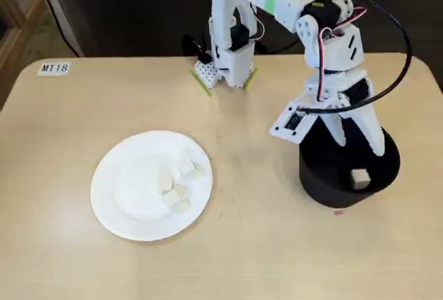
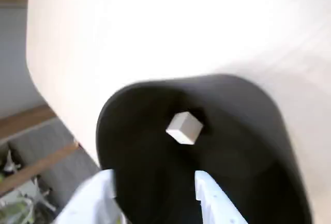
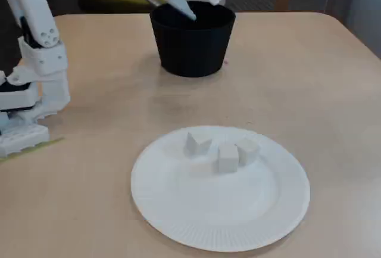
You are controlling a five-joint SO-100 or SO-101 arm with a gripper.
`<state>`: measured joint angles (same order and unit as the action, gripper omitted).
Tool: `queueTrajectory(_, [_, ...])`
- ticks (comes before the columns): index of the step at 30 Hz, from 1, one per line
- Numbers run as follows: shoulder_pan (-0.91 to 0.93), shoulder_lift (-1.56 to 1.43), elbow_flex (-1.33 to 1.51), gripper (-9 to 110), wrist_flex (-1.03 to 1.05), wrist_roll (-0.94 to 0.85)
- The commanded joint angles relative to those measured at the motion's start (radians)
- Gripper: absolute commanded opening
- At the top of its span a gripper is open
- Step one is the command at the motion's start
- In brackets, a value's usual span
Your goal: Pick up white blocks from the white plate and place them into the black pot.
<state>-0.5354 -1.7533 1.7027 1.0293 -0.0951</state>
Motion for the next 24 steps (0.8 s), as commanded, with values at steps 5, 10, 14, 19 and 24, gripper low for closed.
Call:
queueTrajectory(5, [0.388, -0.195, -0.025, -2, 0.206, -0.092])
queueTrajectory(10, [0.601, -0.201, -0.014, -2, 0.212, -0.339])
queueTrajectory(14, [0.707, -0.117, -0.012, -2, 0.176, -0.551])
queueTrajectory(19, [0.749, 0.002, -0.017, -2, 0.101, -0.652])
queueTrajectory(24, [0.732, 0.11, -0.078, -2, 0.101, -0.723])
